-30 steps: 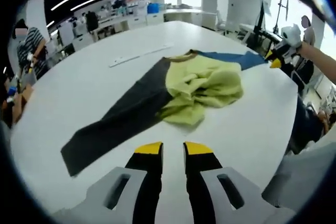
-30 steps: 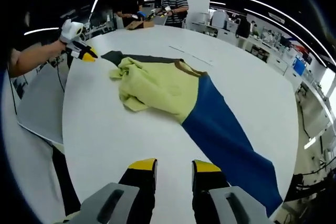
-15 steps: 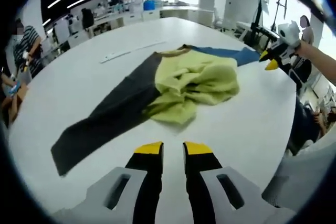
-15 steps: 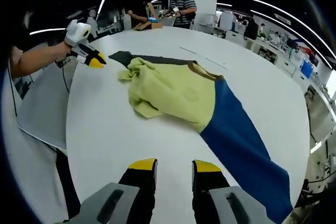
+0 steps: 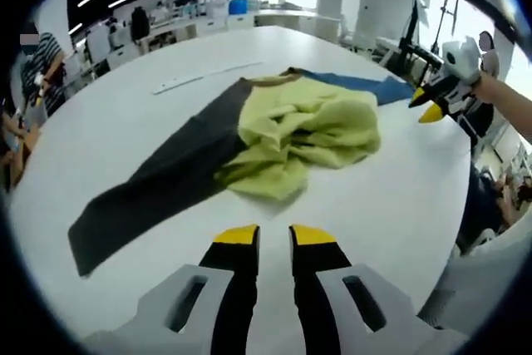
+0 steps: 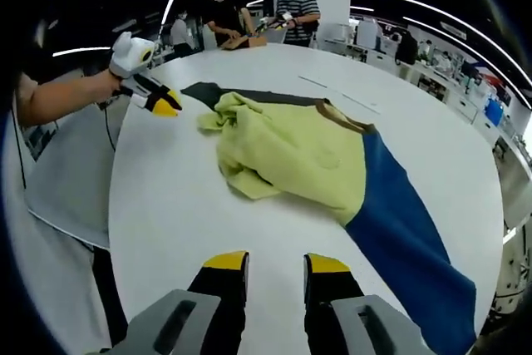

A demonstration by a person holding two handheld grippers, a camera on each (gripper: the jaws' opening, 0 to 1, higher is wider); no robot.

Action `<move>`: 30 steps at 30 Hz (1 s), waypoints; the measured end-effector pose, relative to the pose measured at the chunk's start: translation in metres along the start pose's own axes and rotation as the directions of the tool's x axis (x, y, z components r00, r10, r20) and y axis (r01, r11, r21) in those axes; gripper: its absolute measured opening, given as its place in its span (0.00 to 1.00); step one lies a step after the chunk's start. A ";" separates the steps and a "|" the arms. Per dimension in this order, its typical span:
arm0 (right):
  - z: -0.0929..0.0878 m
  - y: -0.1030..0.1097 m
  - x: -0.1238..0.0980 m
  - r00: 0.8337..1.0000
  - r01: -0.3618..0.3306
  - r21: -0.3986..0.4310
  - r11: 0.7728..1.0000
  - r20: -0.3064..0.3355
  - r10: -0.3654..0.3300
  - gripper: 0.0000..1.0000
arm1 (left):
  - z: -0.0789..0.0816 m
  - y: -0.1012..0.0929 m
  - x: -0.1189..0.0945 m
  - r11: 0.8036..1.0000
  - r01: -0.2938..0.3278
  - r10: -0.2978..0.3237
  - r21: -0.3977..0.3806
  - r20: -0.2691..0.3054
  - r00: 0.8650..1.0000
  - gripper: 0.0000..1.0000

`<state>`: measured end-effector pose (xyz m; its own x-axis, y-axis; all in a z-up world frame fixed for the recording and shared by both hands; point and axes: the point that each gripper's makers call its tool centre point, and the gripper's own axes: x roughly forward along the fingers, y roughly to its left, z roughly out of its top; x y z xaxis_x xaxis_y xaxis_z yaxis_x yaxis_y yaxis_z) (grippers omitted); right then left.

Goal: Fold the garment on the visible template until the final outline fits inside the template.

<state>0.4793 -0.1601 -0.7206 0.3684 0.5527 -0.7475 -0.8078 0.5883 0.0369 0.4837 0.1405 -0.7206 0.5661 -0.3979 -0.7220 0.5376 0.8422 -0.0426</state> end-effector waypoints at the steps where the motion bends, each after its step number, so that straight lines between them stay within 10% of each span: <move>1: 0.000 0.002 0.002 1.000 -0.004 0.001 1.000 0.000 0.004 0.22 | 0.000 0.001 0.001 1.000 -0.001 0.001 -0.001 0.000 1.000 0.11; 30: 0.017 0.017 0.038 0.999 -0.043 -0.005 0.999 0.013 0.043 0.21 | 0.004 -0.010 0.040 0.999 0.022 -0.021 0.030 -0.019 1.000 0.12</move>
<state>0.4876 -0.1191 -0.7366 0.3391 0.5851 -0.7366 -0.8254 0.5608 0.0655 0.5034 0.1152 -0.7462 0.5425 -0.4089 -0.7338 0.5686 0.8218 -0.0375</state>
